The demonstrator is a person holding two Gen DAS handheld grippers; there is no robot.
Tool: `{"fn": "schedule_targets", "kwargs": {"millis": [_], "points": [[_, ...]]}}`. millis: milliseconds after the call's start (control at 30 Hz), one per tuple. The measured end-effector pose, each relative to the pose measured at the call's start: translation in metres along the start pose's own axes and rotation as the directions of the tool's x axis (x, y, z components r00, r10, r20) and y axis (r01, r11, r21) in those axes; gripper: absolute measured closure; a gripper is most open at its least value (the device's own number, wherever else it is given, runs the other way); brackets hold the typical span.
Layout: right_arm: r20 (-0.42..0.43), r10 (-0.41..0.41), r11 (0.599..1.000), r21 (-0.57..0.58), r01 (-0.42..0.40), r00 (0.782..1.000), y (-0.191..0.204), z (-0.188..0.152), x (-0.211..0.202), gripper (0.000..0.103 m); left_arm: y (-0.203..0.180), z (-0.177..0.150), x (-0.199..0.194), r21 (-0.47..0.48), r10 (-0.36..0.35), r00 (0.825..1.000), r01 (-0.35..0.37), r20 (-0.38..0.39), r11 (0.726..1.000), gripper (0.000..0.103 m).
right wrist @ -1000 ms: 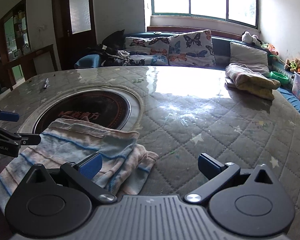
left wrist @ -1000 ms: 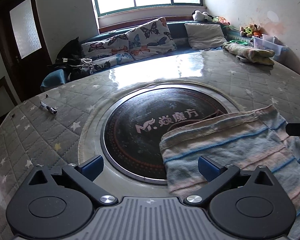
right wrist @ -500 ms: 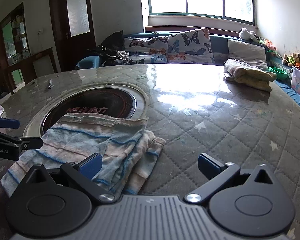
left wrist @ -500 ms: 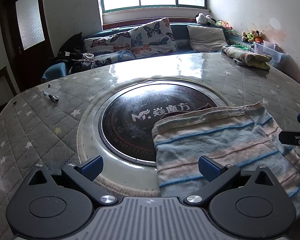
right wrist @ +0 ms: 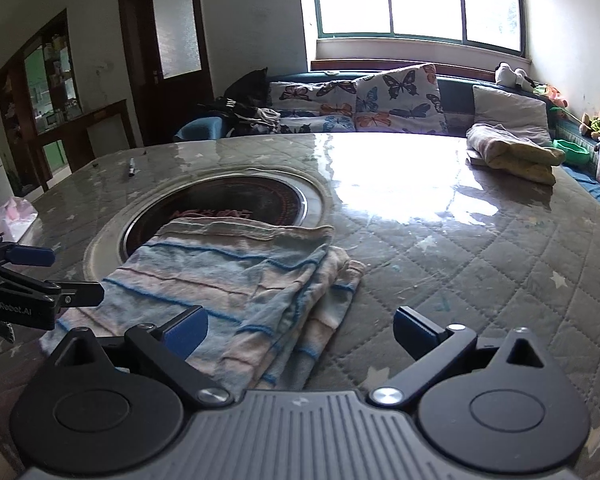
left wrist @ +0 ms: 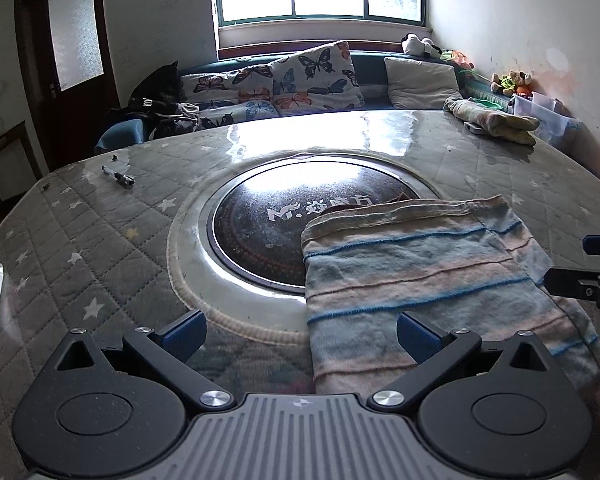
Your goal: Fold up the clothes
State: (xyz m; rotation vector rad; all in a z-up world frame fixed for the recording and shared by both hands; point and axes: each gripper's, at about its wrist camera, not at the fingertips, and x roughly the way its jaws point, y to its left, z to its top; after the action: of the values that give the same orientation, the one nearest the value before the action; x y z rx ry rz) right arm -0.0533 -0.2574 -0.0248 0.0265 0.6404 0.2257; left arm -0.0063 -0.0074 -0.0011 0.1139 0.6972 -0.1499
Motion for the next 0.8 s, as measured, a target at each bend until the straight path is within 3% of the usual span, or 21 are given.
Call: {"fn": "schedule_targets", "kwargs": {"millis": [533,800], "points": [[0.046,0.026,1.000,-0.017,-0.025,0.999,0.016,-0.012,-0.022,0.004,-0.011,-0.014,-0.026,-0.008,-0.003,0.999,0.003,0.038,1.000,0.000],[0.047,-0.002,1.000,-0.016,0.002,0.999,0.022,-0.011,-0.026,0.004,-0.007,-0.012,-0.030,-0.005,-0.042,0.997,0.043,0.065,0.999,0.000]]}}
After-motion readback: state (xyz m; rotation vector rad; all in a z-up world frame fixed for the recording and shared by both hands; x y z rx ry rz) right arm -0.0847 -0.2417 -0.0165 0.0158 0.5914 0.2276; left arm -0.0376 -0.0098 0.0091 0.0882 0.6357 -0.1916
